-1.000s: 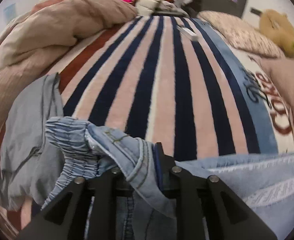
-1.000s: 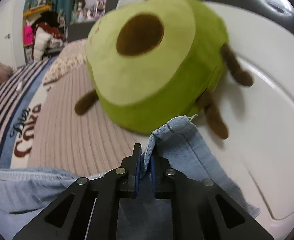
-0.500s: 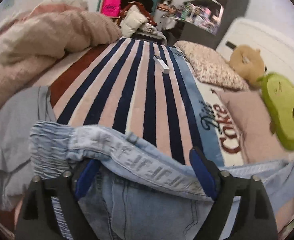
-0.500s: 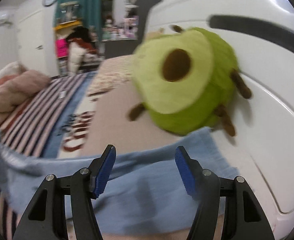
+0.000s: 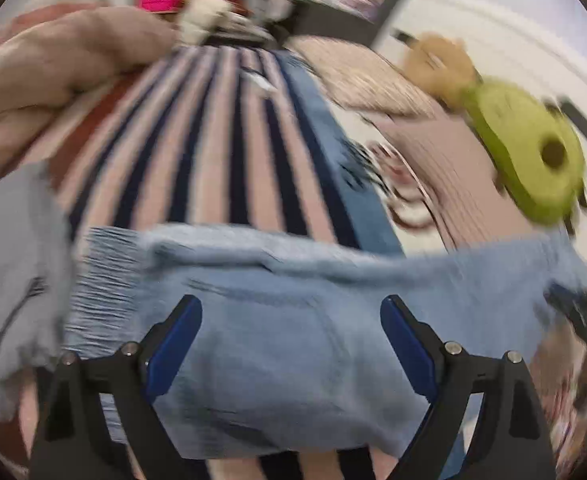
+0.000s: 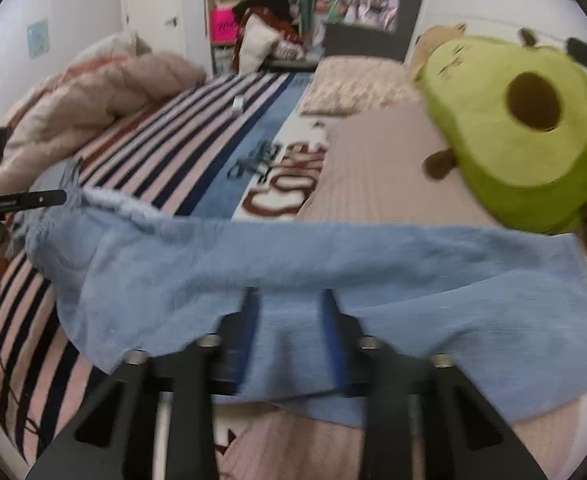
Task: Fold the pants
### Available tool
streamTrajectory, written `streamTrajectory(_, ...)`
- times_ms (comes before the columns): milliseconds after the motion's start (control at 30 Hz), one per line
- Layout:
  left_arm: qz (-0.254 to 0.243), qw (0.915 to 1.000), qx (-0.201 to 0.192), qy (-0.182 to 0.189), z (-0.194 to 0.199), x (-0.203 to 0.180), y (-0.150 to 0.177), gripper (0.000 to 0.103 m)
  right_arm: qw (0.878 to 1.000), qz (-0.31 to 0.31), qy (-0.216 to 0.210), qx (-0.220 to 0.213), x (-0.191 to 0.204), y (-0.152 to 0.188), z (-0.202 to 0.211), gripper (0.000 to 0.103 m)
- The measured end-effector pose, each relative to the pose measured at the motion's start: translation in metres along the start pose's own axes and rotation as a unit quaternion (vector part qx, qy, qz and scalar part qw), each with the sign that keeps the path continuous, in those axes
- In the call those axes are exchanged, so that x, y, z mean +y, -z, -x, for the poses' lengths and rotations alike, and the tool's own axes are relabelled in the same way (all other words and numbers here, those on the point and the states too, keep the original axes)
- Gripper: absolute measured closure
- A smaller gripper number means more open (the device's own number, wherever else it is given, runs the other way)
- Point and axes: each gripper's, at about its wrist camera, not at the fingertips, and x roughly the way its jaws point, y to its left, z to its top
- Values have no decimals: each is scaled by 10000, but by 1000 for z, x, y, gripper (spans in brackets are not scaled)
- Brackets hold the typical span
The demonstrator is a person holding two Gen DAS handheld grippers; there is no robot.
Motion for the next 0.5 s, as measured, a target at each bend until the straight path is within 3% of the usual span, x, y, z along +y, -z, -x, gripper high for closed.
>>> streamTrajectory(133, -427, 9982, 334, -252, -34, -19, 7, 14, 9993, 12, 127, 345, -2, 2, -34, 91)
streamTrajectory(233, -292, 9967, 462, -597, -61, -10, 3, 14, 9982, -236, 378, 390, -22, -4, -50, 91)
streamTrajectory(367, 76, 9939, 106, -1095, -74, 8, -9, 14, 9932, -711, 886, 253, -64, -22, -63, 91)
streamTrajectory(433, 455, 9932, -10, -1076, -68, 20, -12, 14, 9903, -1130, 779, 199, -80, -27, -64, 92)
streamTrajectory(500, 653, 9932, -140, -950, -56, 30, -9, 14, 9899, -1169, 797, 14, -78, -26, -54, 83)
